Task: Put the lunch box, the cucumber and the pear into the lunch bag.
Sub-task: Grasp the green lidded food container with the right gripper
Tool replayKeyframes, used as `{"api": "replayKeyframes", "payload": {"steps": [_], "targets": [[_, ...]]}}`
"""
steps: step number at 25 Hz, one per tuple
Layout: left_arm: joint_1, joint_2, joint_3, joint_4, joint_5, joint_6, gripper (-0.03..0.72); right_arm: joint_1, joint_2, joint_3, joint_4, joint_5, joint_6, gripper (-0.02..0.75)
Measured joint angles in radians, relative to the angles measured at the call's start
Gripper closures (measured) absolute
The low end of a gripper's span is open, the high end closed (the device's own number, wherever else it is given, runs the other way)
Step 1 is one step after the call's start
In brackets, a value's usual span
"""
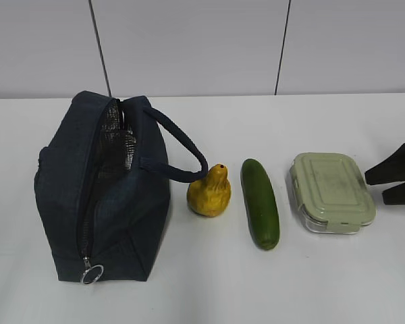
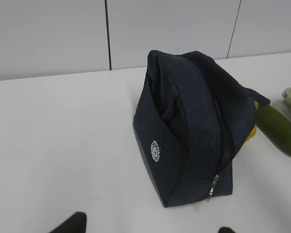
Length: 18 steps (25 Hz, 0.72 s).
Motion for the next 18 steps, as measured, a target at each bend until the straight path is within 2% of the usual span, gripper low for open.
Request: {"api": "replayKeyframes", "payload": {"steps": [12, 18], "targets": [[0.0, 0.0, 0.0, 0.0, 0.0, 0.0, 0.222, 0.016, 0.033, -0.046, 0.019, 0.0, -0.014, 0.134], [0.0, 0.0, 0.0, 0.0, 0.0, 0.0, 0.222, 0.098, 0.048, -0.145, -0.083, 0.0, 0.066, 0.135]]}}
